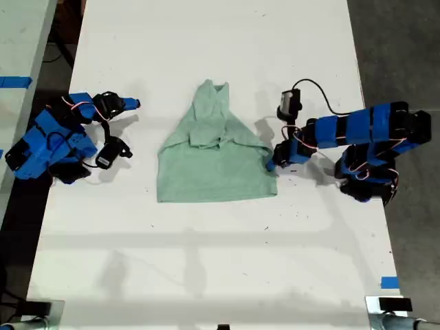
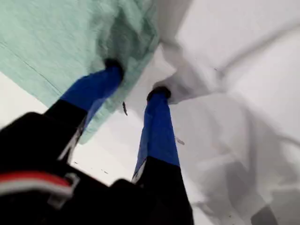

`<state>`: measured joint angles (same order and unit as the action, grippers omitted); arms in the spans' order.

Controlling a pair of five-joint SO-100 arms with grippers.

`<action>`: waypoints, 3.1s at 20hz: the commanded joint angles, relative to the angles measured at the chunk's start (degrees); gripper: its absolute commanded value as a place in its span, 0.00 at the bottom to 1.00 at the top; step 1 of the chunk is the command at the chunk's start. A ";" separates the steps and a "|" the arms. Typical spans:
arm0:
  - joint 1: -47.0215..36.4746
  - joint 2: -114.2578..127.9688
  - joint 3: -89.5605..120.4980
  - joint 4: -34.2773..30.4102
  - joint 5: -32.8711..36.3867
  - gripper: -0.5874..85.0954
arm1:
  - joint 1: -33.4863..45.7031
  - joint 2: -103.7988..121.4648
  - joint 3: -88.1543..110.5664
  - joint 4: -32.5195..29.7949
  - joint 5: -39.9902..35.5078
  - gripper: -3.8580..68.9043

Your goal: Fold t shirt

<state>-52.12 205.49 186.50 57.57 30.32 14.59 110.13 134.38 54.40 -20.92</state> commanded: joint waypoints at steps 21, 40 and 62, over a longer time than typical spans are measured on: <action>-0.09 0.35 2.37 0.09 0.53 0.03 | -8.96 -30.23 -74.27 31.55 -4.57 0.05; -0.09 0.35 2.37 0.09 0.53 0.03 | 0.09 47.11 13.36 4.22 -10.11 0.07; 0.35 0.35 2.37 0.09 0.53 0.03 | 10.46 90.88 41.92 25.40 -0.53 0.08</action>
<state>-52.03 205.49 186.50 57.57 30.32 24.26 200.30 174.29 79.63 -22.41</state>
